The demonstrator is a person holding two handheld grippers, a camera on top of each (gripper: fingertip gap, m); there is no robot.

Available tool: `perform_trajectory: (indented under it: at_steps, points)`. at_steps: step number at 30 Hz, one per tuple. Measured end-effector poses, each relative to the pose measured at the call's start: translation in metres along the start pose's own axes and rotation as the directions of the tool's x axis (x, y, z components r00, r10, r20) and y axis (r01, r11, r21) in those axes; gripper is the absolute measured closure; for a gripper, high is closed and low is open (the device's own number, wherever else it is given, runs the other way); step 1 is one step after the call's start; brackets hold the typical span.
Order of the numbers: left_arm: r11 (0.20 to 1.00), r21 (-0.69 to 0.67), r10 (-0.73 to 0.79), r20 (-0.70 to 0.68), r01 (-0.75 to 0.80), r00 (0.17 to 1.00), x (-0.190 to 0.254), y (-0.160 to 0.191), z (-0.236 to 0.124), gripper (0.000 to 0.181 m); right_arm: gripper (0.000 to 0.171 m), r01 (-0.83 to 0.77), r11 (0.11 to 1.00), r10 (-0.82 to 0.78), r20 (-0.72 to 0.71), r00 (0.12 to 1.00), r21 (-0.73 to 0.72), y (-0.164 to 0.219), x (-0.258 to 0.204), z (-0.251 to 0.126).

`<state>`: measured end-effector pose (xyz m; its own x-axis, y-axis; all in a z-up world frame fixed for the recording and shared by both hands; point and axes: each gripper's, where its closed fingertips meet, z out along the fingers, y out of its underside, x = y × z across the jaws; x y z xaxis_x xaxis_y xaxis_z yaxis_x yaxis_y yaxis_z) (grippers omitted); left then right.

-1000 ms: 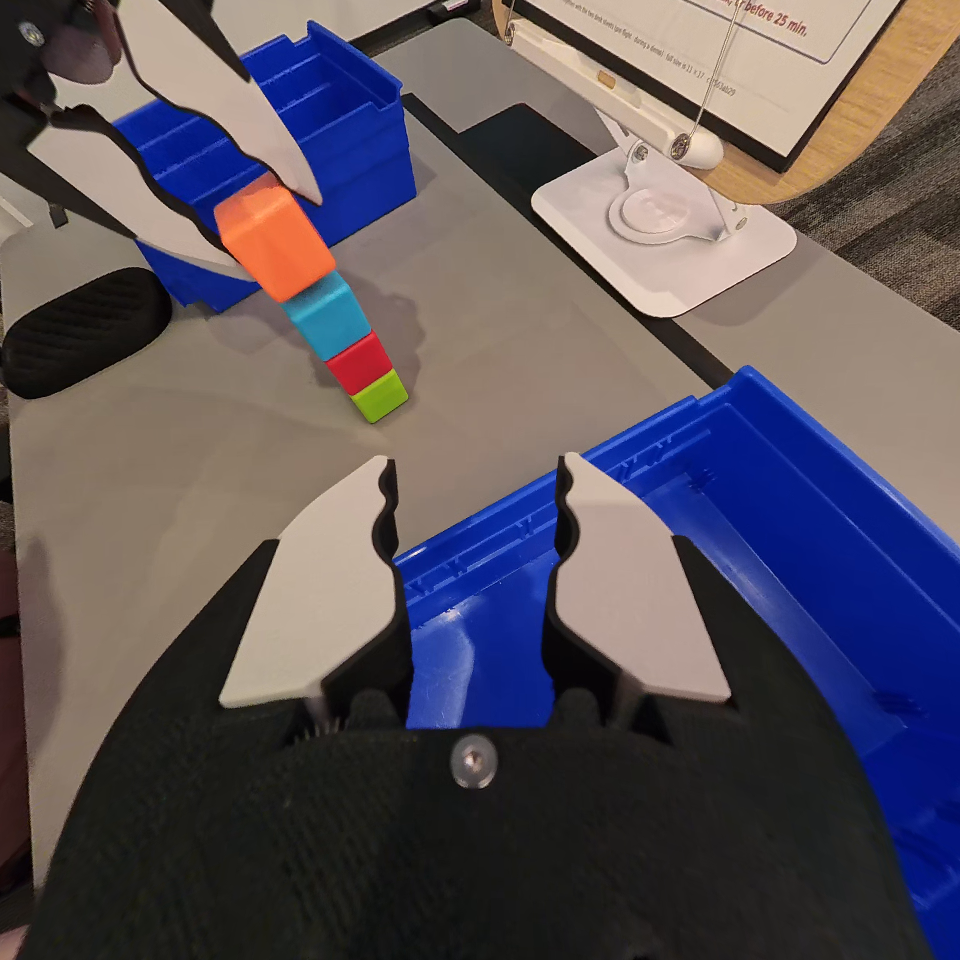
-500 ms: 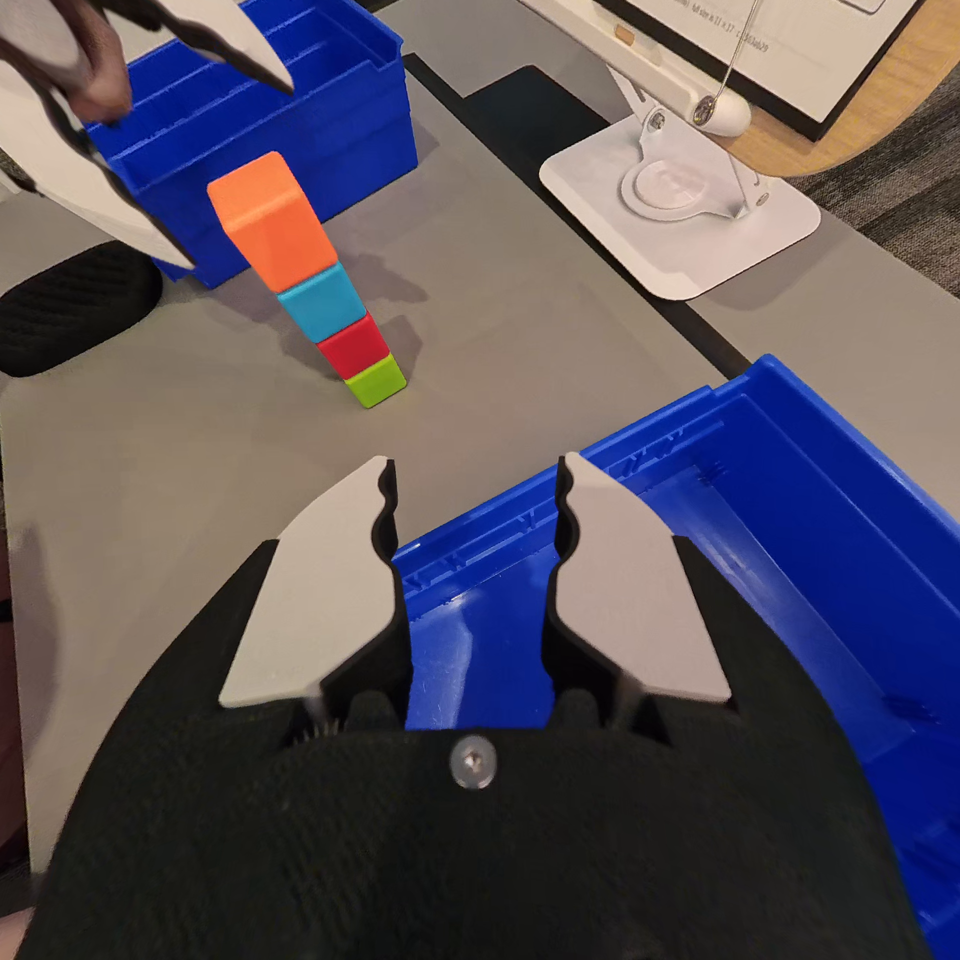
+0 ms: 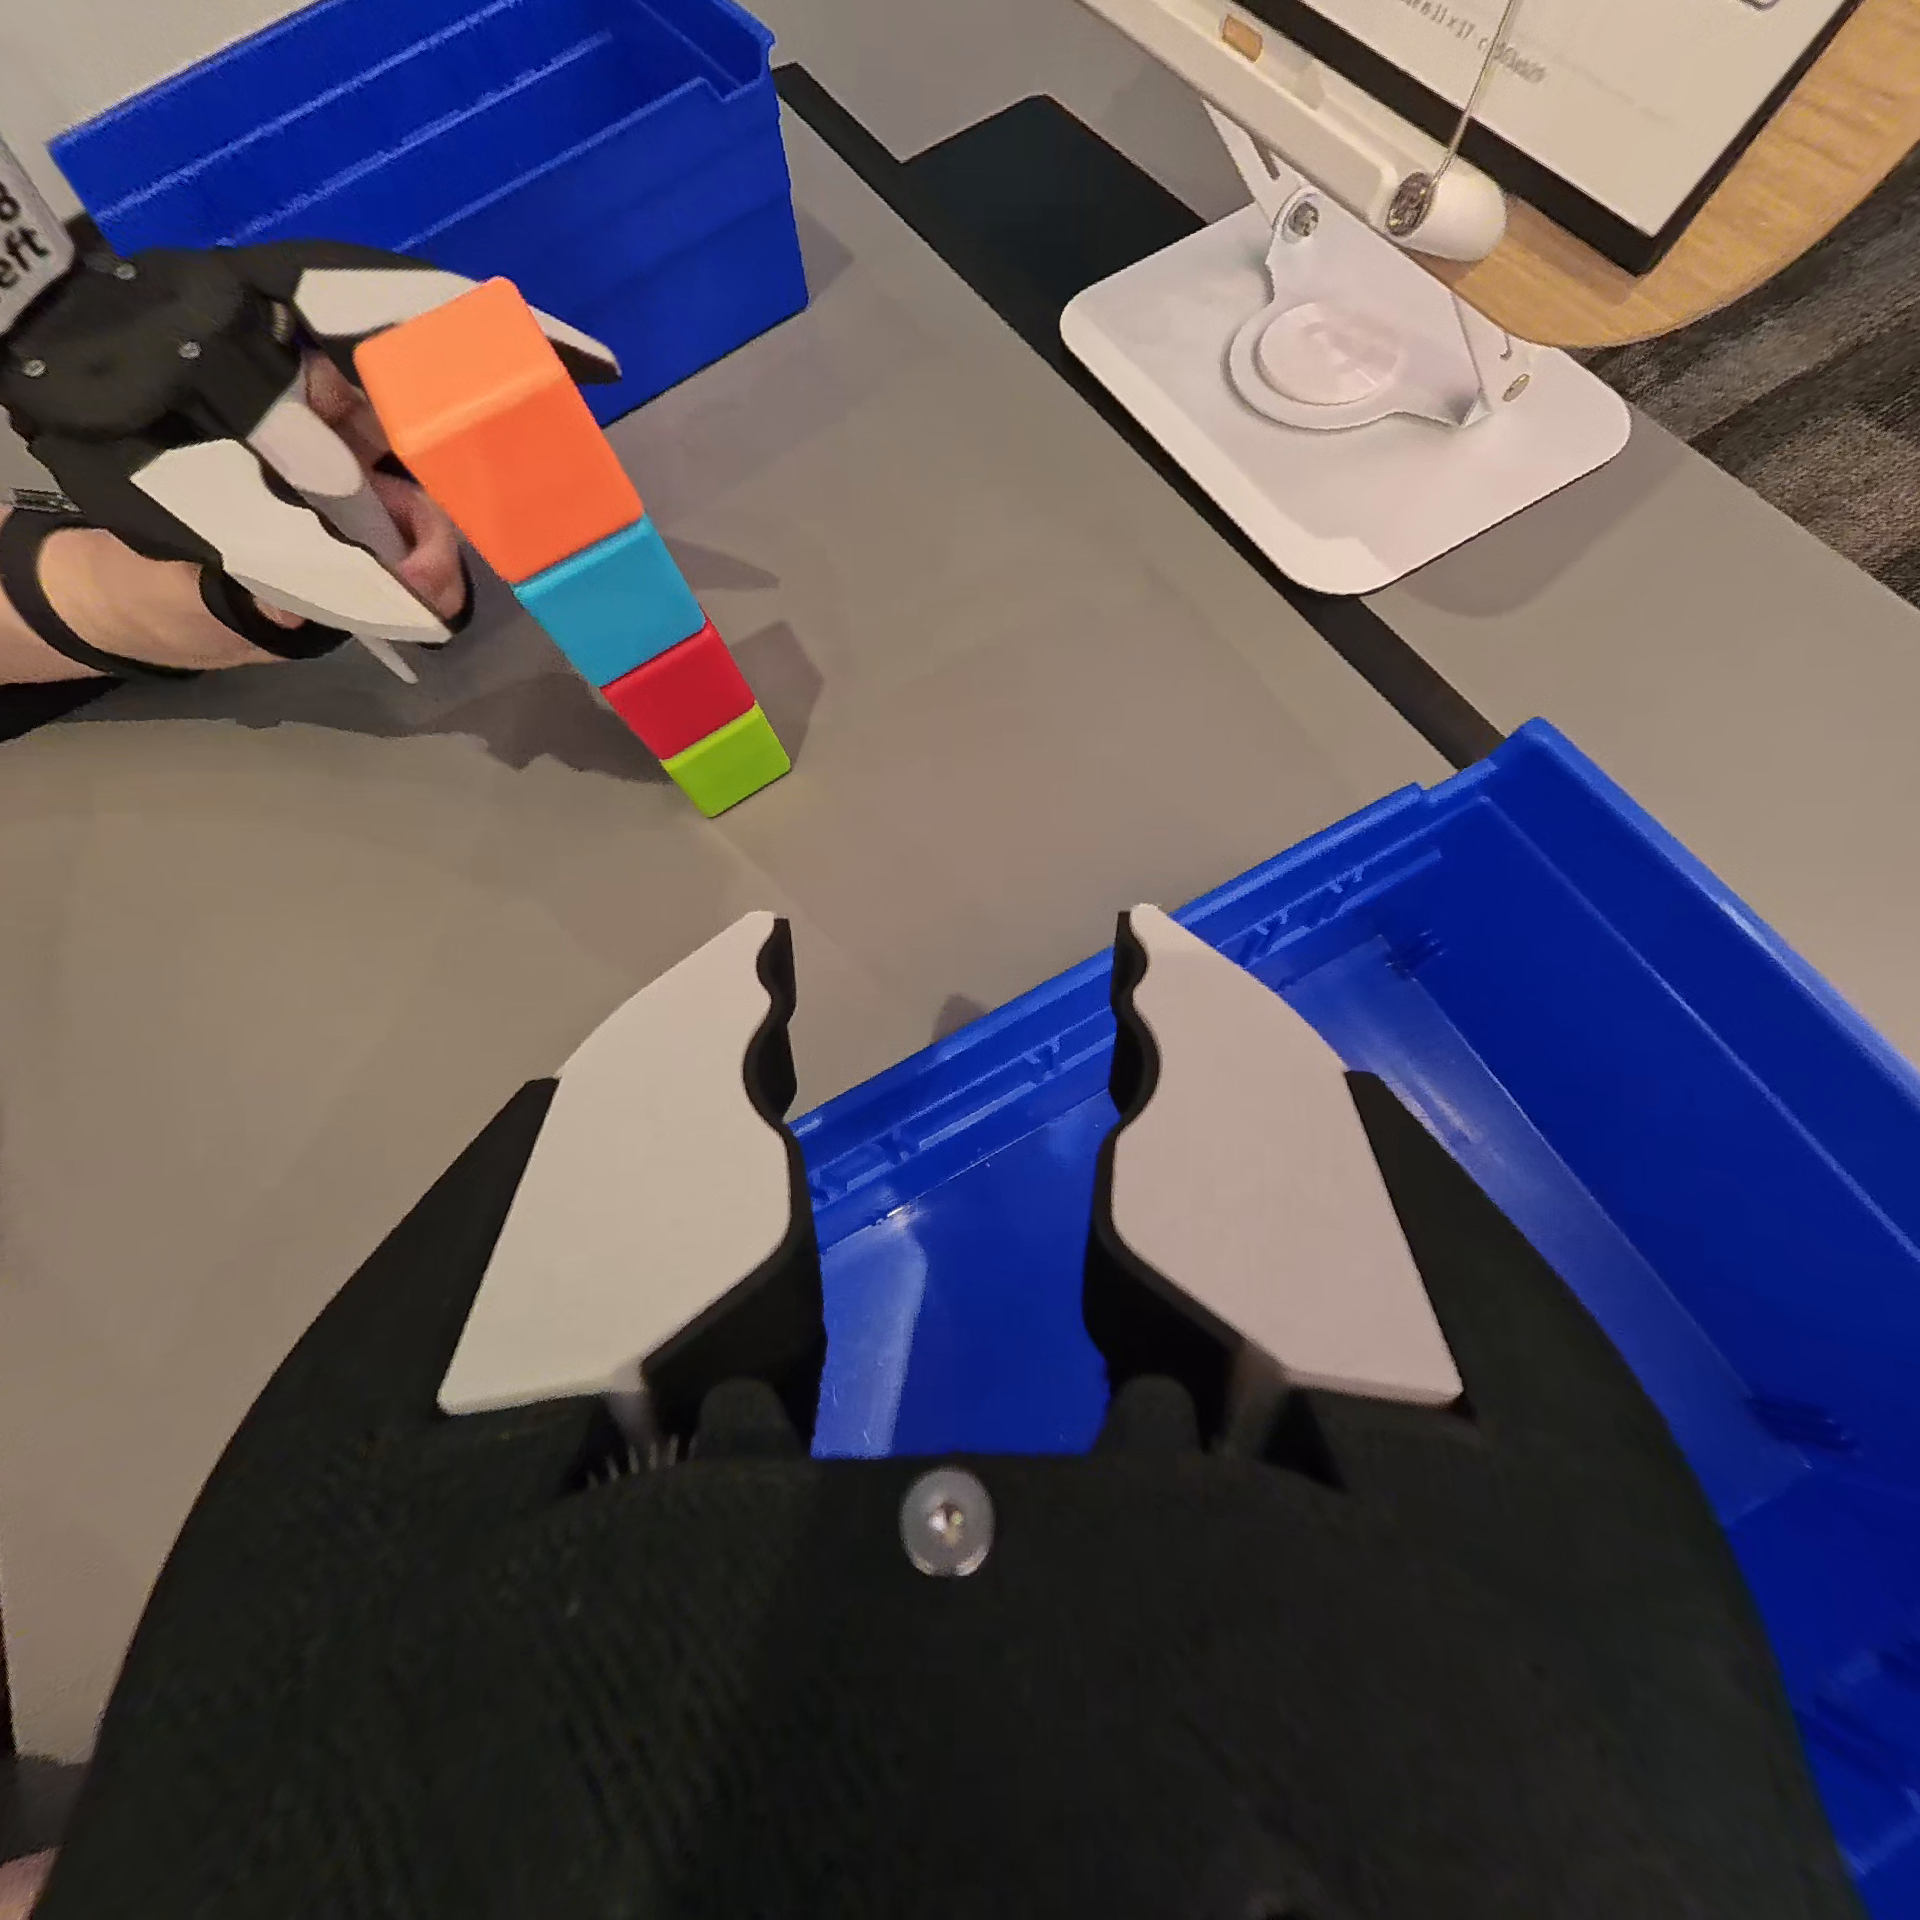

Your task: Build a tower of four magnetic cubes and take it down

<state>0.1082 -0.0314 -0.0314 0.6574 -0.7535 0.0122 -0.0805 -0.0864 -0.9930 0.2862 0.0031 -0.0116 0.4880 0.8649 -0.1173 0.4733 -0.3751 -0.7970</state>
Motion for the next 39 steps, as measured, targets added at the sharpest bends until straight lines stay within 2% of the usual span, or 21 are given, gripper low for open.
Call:
perform_trajectory:
  at_steps: [4, 8, 12, 14, 19, 25, 28, 31, 32, 34, 36, 39]
  points:
    - [0.999, 0.033, -0.009, -0.009, 0.009, 1.000, 0.002, 0.005, 0.019, 0.086, 0.111, 0.011, 0.999, -0.011, -0.009, 1.000, -0.036, 0.004, 0.000, 0.007]
    - [0.995, 0.022, -0.096, -0.065, 0.098, 0.993, 0.010, 0.017, 0.035, 0.088, 0.111, 0.008, 0.998, -0.009, -0.017, 1.000, -0.054, 0.007, 0.003, 0.011]
    - [0.994, 0.044, -0.096, -0.117, 0.102, 0.988, 0.013, 0.020, 0.042, 0.102, 0.112, 0.033, 0.999, -0.034, -0.041, 0.999, -0.031, -0.001, 0.002, 0.012]
    - [0.995, 0.037, -0.090, -0.121, 0.095, 0.989, 0.013, 0.024, 0.043, 0.114, 0.113, 0.081, 0.996, -0.080, -0.071, 0.994, 0.021, -0.016, -0.001, 0.009]
    - [0.996, 0.037, -0.079, -0.163, 0.086, 0.984, 0.017, 0.025, 0.040, 0.115, 0.112, 0.205, 0.958, -0.195, -0.067, 0.978, 0.201, -0.065, -0.042, 0.007]
    - [0.994, 0.031, -0.101, -0.191, 0.109, 0.976, 0.026, 0.026, 0.029, 0.115, 0.093, 0.273, 0.896, -0.305, 0.038, 0.952, 0.352, -0.100, -0.110, 0.052]
    - [0.997, 0.020, -0.068, -0.187, 0.073, 0.980, 0.031, 0.028, 0.027, 0.115, 0.091, 0.309, 0.890, -0.354, 0.081, 0.932, 0.335, -0.094, -0.131, 0.083]
    - [0.998, 0.019, -0.056, -0.187, 0.060, 0.981, 0.033, 0.027, 0.028, 0.115, 0.091, 0.310, 0.915, -0.345, 0.106, 0.932, 0.257, -0.079, -0.135, 0.105]
    - [0.998, 0.016, -0.059, -0.193, 0.063, 0.979, 0.034, 0.028, 0.028, 0.115, 0.094, 0.312, 0.918, -0.343, 0.095, 0.934, 0.244, -0.077, -0.132, 0.109]
    - [0.997, 0.016, -0.069, -0.197, 0.074, 0.978, 0.033, 0.028, 0.029, 0.115, 0.114, 0.309, 0.925, -0.339, 0.110, 0.934, 0.219, -0.071, -0.131, 0.114]
    - [0.997, 0.014, -0.067, -0.199, 0.071, 0.978, 0.032, 0.028, 0.029, 0.115, 0.121, 0.297, 0.934, -0.327, 0.142, 0.934, 0.196, -0.066, -0.131, 0.116]
    - [0.998, 0.008, -0.065, -0.194, 0.068, 0.979, 0.032, 0.028, 0.030, 0.115, 0.121, 0.306, 0.935, -0.332, 0.137, 0.933, 0.182, -0.065, -0.131, 0.116]
